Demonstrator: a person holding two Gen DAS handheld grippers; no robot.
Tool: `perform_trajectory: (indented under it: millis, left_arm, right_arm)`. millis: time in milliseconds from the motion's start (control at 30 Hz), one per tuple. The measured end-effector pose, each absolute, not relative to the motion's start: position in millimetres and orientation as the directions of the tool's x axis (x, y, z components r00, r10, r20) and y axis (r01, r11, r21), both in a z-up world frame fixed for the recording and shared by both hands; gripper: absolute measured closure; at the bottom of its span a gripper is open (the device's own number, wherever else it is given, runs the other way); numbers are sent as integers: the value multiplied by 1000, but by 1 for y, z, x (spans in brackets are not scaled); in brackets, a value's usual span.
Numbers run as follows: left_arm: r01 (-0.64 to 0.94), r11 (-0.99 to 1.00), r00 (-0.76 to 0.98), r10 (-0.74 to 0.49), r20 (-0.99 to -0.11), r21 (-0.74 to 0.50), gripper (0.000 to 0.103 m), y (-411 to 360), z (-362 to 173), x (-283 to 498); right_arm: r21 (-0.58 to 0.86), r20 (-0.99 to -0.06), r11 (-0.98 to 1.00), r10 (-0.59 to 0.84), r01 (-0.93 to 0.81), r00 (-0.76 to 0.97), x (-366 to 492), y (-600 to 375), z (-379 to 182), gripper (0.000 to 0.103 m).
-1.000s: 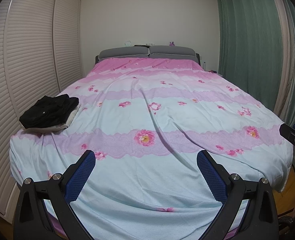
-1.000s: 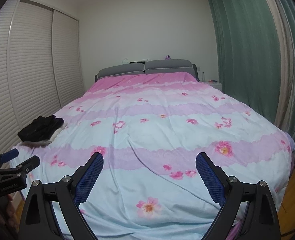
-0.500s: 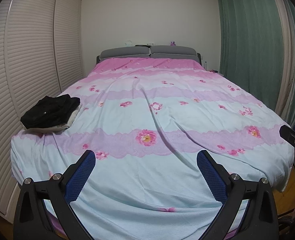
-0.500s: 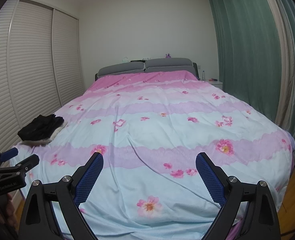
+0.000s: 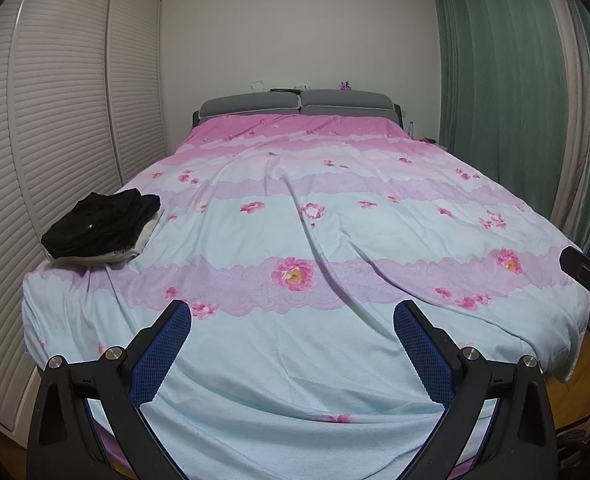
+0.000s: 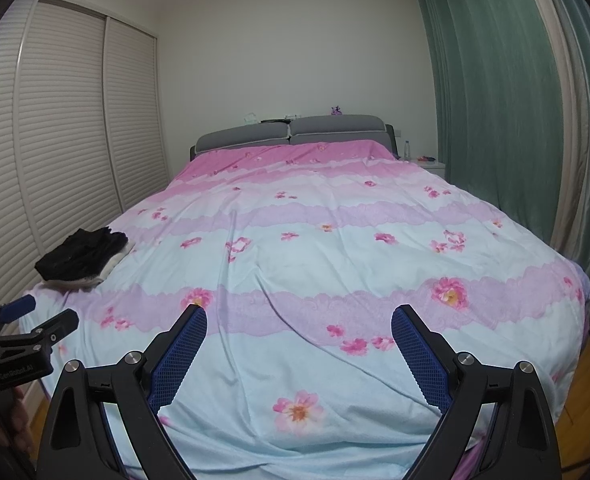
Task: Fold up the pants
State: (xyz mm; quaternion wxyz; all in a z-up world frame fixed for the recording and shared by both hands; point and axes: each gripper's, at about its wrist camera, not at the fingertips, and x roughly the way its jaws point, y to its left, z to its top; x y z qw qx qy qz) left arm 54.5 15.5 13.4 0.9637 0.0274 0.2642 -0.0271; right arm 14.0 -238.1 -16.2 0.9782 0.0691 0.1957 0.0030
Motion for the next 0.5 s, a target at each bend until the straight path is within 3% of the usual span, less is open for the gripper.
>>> perform_trajectory:
  millis: [500]
  left_arm:
    - [66, 996, 870, -29, -492, 58, 0, 11, 15, 50]
  right_arm:
    - [132, -378, 991, 29, 23, 925, 18, -240, -19, 8]
